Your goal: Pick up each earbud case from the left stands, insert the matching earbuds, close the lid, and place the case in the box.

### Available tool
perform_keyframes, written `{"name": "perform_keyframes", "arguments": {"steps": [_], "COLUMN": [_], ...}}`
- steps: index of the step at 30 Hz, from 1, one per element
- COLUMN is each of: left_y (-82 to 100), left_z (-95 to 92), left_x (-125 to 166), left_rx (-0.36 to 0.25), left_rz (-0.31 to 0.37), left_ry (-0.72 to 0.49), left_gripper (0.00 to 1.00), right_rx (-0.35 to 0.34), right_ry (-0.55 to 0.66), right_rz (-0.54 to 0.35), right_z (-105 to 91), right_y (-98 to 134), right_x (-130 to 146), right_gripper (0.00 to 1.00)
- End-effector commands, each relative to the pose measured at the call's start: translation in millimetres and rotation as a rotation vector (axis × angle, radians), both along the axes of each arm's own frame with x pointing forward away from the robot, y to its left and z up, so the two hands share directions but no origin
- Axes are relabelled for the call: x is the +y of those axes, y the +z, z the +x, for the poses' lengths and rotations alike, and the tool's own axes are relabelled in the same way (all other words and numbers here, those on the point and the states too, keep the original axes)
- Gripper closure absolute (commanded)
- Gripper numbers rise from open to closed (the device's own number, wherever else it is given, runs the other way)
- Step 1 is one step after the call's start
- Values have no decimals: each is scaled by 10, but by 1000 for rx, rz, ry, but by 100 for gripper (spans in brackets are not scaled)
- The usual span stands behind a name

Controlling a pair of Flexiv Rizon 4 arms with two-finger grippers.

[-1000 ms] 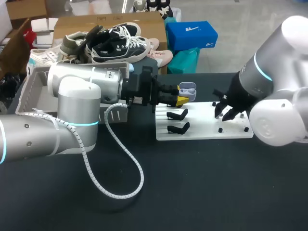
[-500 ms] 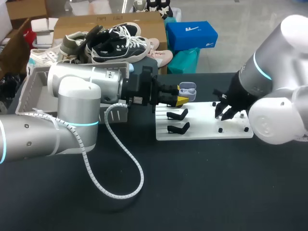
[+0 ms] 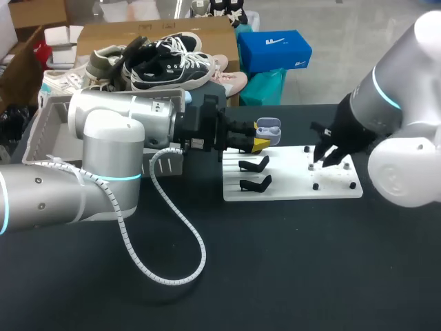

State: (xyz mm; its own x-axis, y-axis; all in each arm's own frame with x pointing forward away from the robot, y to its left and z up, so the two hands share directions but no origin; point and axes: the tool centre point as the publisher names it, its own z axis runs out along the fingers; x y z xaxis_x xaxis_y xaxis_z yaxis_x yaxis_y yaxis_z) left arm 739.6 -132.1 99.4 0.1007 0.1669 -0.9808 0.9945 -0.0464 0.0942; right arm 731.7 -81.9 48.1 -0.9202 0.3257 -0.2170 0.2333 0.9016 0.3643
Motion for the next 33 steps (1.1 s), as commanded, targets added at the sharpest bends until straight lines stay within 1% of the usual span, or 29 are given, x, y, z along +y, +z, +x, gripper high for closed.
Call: {"name": "perform_keyframes", "arguments": {"steps": [1, 4, 5, 8, 10, 12, 14, 16, 19, 21, 26, 29, 33], "left_y": [-4, -4, -4, -4, -4, -4, -4, -4, -4, -4, -4, -4, -4], "left_z": [-2, -2, -2, -2, -2, -2, -2, -2, -2, -2, -2, -2, -2], "left_x": [-2, -2, -2, -2, -2, -2, -2, -2, -2, -2, -2, -2, -2], "left_rx": [-1, -1, -1, -1, -1, -1, -1, -1, -1, -1, -1, -1, -1], "left_rz": [-1, -1, -1, -1, -1, -1, -1, -1, -1, -1, -1, -1, -1], "left_ry": [2, 2, 2, 2, 2, 2, 2, 2, 2, 2, 2, 2, 2], "left_gripper": [100, 100, 100, 100, 100, 100, 100, 100, 100, 100, 100, 100, 100], "right_rx": [-50, -61, -64, -66, -60, -59, -56, -51, -55, -70, -103, -125, -156], "right_ry": [18, 77, 87, 130, 174, 214, 267, 313, 387, 438, 507, 565, 626], "right_rz": [-36, -56, -83, -124, -117, -147, -175, -182, -225, -267, -285, -287, -312], "right_z": [-257, -373, -412, -515, -583, -641, -717, -774, -851, -905, -970, -981, -968], "right_y": [149, 218, 241, 308, 365, 404, 461, 528, 644, 734, 967, 1079, 1193], "right_x": [-57, -76, -79, -96, -113, -115, -102, -83, -23, 22, 102, 156, 257], "right_gripper": [100, 100, 100, 100, 100, 100, 100, 100, 100, 100, 100, 100, 100]}}
